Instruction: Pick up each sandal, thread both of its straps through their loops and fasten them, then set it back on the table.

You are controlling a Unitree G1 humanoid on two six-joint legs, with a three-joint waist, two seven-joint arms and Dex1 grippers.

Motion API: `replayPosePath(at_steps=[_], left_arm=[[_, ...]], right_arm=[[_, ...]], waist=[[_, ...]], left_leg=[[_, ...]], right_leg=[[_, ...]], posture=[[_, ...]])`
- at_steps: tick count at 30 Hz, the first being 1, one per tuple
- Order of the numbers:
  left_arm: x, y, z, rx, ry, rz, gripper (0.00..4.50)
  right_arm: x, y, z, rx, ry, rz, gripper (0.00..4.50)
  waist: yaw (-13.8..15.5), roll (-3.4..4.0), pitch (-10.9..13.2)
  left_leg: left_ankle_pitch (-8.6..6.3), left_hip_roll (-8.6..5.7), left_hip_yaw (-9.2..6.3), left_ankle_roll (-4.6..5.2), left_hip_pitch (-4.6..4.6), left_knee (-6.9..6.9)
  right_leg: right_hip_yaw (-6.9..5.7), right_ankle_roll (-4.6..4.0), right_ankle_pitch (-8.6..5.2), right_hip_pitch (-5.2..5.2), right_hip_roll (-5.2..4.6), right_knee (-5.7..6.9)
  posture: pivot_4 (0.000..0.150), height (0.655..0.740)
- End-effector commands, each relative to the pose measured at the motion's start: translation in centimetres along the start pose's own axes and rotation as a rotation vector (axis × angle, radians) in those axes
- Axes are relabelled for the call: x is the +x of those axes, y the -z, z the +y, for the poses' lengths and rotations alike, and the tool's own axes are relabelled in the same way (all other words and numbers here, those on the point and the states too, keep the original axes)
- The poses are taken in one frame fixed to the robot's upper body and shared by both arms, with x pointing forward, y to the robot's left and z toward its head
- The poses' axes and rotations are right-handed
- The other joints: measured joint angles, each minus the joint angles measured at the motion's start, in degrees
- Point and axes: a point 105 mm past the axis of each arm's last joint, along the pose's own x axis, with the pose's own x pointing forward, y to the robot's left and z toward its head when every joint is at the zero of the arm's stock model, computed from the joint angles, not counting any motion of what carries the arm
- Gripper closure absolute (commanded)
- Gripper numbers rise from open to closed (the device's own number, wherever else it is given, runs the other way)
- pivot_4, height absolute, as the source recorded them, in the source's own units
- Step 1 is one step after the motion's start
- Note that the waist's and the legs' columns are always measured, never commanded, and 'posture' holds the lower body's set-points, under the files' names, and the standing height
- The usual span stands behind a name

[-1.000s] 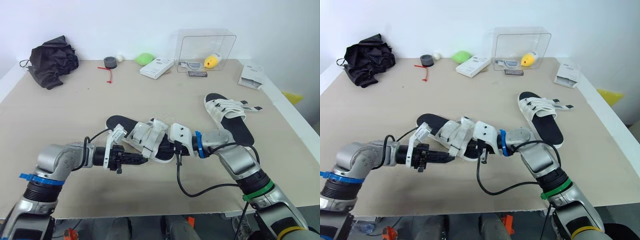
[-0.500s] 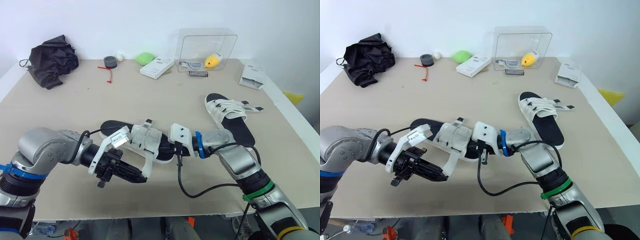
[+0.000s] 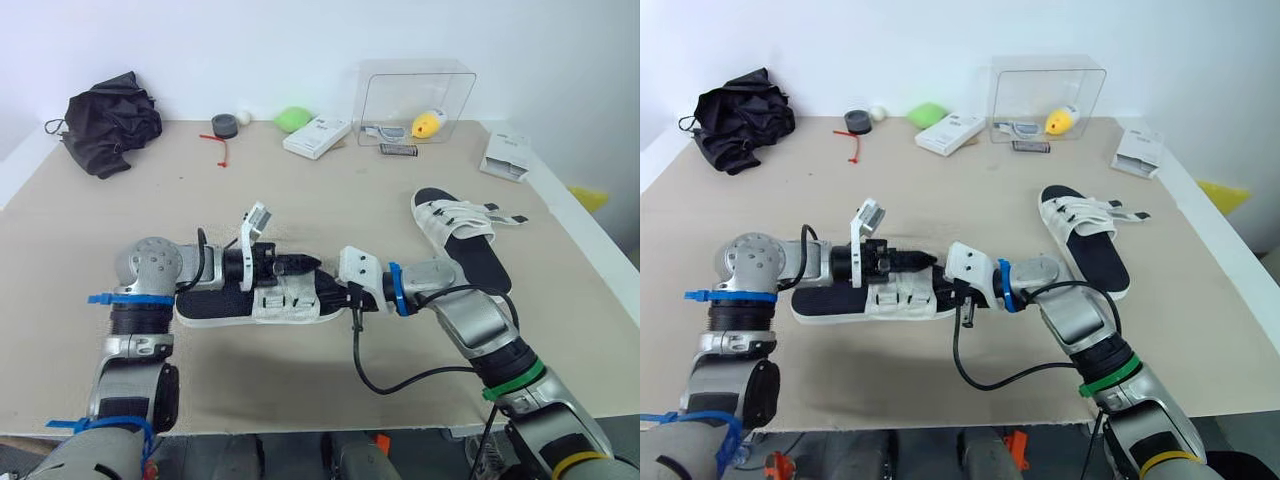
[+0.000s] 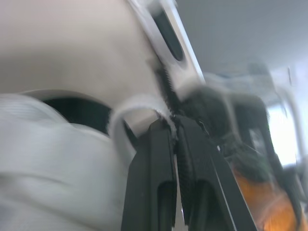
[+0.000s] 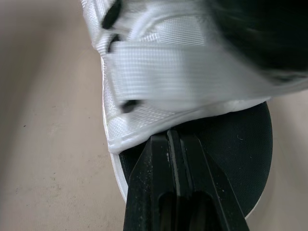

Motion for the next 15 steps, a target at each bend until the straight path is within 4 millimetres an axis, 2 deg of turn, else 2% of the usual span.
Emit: replayPosePath(at_steps=[1,4,6,9,12,15], left_arm=[[-1.8,-2.0,3.3,-0.069,-0.203,-0.139,4.47],[-2.2,-2.3,4.5,-0.122,-0.273,-0.183,4.47],[-2.3,-2.2,4.5,-0.139,-0.280,-0.183,4.47],[-2.3,-0.7,5.0,-0.150,-0.314,-0.120,4.47],[-2.4,-0.1,4.8,-0.124,-0.324,-0.092,3.47],[-2.7,0.0,4.9,-0.005,-0.410,-0.054,2.13]], right_arm=[[0.2,2.5,1.1,0.057,-0.032,0.083,4.50],[0.2,2.5,1.1,0.059,-0.031,0.085,4.50],[0.2,2.5,1.1,0.059,-0.032,0.085,4.50],[0.3,2.5,1.1,0.058,-0.033,0.085,4.50],[0.4,2.5,1.1,0.058,-0.035,0.085,4.50],[0.4,2.5,1.0,0.057,-0.037,0.085,4.50]], waist=[[-0.1,0.01,0.0],[-0.3,0.00,0.0],[-0.3,-0.03,0.0],[-0.8,-0.03,0.0],[-1.6,-0.03,0.0],[-1.8,-0.11,-0.1]], left_leg=[[0.03,-0.01,0.03,0.00,0.02,0.00],[0.15,-0.04,0.11,-0.06,0.09,0.01],[0.24,-0.05,0.11,-0.04,0.20,0.01],[0.31,-0.09,0.06,-0.06,0.41,0.00],[0.37,-0.14,0.00,-0.16,0.55,-0.04],[0.40,-0.17,-0.01,-0.23,0.61,-0.06]], right_leg=[[0.03,0.04,0.05,0.01,-0.01,0.00],[0.15,0.12,0.23,0.02,-0.01,0.00],[0.17,0.10,0.35,0.06,0.01,0.00],[0.19,0.07,0.59,0.07,0.04,0.00],[0.21,0.06,0.62,0.10,0.04,-0.01],[0.26,0.08,0.63,0.16,0.04,0.00]], posture=[[0.150,0.7400],[0.150,0.7400],[0.150,0.7400],[0.150,0.7400],[0.150,0.7400],[0.150,0.7400]])
